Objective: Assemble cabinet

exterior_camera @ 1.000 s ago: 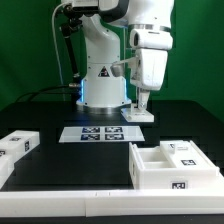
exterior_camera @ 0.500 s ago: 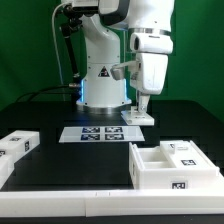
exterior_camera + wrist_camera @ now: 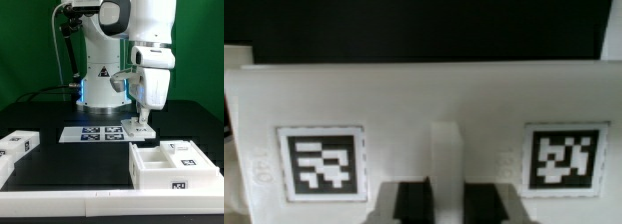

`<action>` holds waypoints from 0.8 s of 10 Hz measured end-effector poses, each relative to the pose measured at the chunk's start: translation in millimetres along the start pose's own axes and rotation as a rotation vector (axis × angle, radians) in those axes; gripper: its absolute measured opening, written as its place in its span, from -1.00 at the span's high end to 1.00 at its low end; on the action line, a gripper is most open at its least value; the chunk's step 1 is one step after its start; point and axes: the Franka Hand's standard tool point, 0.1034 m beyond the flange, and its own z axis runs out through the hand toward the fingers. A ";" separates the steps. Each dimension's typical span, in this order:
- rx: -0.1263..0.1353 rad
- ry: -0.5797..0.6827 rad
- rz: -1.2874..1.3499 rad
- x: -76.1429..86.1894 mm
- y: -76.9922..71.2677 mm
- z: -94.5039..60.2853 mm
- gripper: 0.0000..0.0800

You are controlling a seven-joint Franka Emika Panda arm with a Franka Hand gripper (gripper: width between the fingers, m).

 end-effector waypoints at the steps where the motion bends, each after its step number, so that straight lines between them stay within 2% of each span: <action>1: -0.006 0.000 0.000 0.7 4.0 -1.4 0.82; 4: -0.015 0.002 -0.007 3.2 12.7 -1.3 0.82; 8: -0.014 0.002 -0.021 0.5 13.4 0.1 0.82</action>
Offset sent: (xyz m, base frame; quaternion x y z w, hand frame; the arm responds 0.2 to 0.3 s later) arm 0.0153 0.0058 -0.0039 0.0043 0.0023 0.0041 1.0000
